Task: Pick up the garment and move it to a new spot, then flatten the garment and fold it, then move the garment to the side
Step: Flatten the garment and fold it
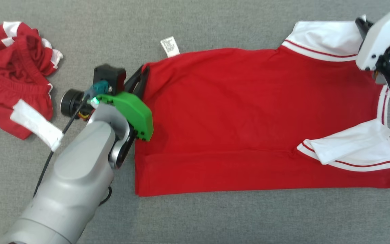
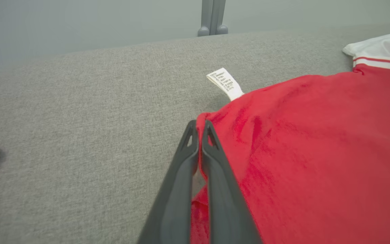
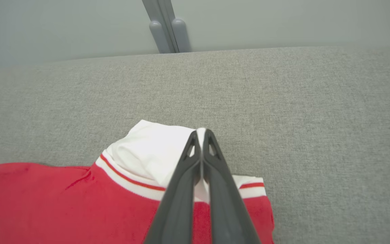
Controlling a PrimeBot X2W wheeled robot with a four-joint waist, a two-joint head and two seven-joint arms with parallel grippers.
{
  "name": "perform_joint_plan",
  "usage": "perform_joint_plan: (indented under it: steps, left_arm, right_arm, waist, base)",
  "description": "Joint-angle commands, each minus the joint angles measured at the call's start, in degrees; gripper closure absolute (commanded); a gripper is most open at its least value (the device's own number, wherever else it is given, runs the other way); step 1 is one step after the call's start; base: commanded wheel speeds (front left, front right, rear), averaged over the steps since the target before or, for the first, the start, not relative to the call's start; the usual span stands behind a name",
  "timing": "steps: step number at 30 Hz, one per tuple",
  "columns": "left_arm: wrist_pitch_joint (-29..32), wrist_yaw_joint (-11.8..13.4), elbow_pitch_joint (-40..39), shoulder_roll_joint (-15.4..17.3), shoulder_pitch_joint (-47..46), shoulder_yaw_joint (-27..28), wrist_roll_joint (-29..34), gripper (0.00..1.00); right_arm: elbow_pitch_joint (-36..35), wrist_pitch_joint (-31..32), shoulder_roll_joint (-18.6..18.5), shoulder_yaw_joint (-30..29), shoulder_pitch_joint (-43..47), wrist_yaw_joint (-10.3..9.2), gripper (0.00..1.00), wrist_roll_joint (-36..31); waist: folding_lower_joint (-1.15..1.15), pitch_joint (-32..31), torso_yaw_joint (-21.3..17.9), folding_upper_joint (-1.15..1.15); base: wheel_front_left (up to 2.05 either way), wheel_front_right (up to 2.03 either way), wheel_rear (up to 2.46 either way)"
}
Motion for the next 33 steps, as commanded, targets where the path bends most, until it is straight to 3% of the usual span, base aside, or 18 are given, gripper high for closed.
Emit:
perform_joint_plan:
  steps: [1,9,15,28,29,30,31,32,33]
  left_arm:
    - [-0.97,-0.31,0.23,0.75,1.61,-0.06,0.02,1.0]
    - [-5.87,-1.45,1.54,2.77,7.14,-0.91,0.73,1.0]
    - [-8.09,-1.44,1.35,3.04,10.49,-0.62,1.83,1.0]
    - [-8.52,-1.57,-1.83,3.14,16.73,3.58,4.75,1.0]
    - [-8.53,-1.59,-1.85,3.03,17.31,3.98,4.87,1.0]
    - [-8.52,-1.91,-1.72,2.85,17.84,4.2,4.72,0.95]
    - [-8.52,-2.17,-1.44,2.7,18.32,4.34,4.58,0.47]
    - [-8.52,-2.4,-1.38,2.63,18.51,4.55,4.6,0.0]
    - [-8.52,-2.48,-1.26,2.49,18.84,5.0,4.29,0.0]
  right_arm:
    - [-1.23,0.57,-0.69,0.81,2.03,-0.1,1.0,1.5]
    - [-9.76,3.88,-5.43,3.71,13.23,-0.1,1.0,9.62]
    - [-15.27,4.43,-7.35,1.59,20.97,-0.1,1.0,11.88]
    - [-28.48,7.47,-4.0,-7.31,37.25,-0.1,1.0,9.52]
    - [-29.3,8.21,-3.37,-7.87,38.28,-0.1,0.91,9.15]
    - [-29.91,8.89,-2.8,-8.32,39.13,-0.1,0.72,8.87]
    - [-30.75,9.65,-2.26,-8.84,39.92,-0.1,0.22,8.42]
    - [-31.48,10.06,-1.89,-9.33,40.29,-0.1,0.0,8.0]
    - [-32.43,10.32,-1.49,-9.96,40.73,-0.1,0.0,7.41]
  waist:
    - [0.0,-3.18,-1.44,0.0]
    - [0.0,-6.32,-3.15,0.0]
    - [0.0,-7.27,-3.52,0.0]
    - [0.0,-9.4,-4.05,0.0]
    - [0.0,-9.51,-4.16,0.0]
    - [0.0,-9.6,-4.24,0.0]
    - [0.0,-9.73,-4.31,0.0]
    - [0.0,-9.81,-4.34,0.0]
    - [0.0,-9.92,-4.37,0.0]
  base:
    - [0.0,0.0,0.0]
    - [0.0,0.0,0.0]
    - [0.0,0.0,0.0]
    - [0.0,0.0,0.0]
    - [0.0,0.0,0.0]
    - [0.0,0.0,0.0]
    - [0.0,0.0,0.0]
    - [0.0,0.0,0.0]
    - [0.0,0.0,0.0]
